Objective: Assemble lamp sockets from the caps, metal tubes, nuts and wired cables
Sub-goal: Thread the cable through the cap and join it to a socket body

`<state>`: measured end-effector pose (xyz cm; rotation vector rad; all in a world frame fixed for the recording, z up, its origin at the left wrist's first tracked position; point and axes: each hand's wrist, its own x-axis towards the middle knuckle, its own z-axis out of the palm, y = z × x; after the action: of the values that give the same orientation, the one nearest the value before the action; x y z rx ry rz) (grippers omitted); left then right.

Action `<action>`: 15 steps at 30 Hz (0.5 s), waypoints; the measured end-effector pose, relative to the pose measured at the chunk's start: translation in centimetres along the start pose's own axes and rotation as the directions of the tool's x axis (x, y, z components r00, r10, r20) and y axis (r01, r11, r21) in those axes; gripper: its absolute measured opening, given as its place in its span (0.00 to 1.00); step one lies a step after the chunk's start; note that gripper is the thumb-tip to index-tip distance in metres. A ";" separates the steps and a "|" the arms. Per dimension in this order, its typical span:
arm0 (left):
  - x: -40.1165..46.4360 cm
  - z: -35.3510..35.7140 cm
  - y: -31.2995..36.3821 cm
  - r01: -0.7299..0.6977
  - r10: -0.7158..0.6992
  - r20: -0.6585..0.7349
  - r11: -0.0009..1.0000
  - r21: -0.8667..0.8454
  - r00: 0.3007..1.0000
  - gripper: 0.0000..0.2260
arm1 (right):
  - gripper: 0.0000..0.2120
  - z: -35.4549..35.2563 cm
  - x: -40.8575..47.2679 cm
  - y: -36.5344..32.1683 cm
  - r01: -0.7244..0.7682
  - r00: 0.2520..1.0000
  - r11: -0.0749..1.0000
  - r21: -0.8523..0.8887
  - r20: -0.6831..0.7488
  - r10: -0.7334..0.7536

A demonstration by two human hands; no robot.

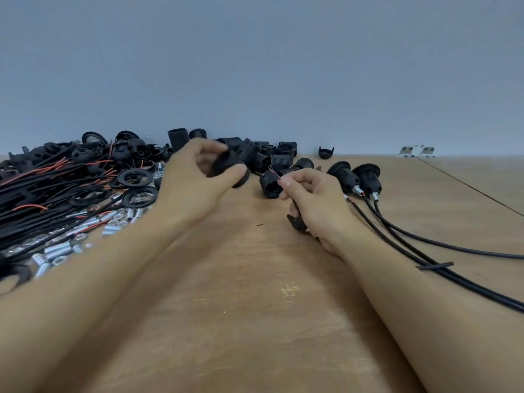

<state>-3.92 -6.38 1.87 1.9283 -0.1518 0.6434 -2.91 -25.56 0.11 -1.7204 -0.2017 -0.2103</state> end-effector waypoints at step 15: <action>-3.1 0.7 -1.6 0.242 -0.131 0.286 0.887 -0.393 0.949 0.11 | 0.03 2.6 -1.4 0.1 0.072 0.968 0.997 0.019 0.240 -0.075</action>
<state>-5.64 -6.84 -1.17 1.5668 -0.2405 0.2055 -4.20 -23.00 -0.74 -1.7280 -0.4446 -0.0540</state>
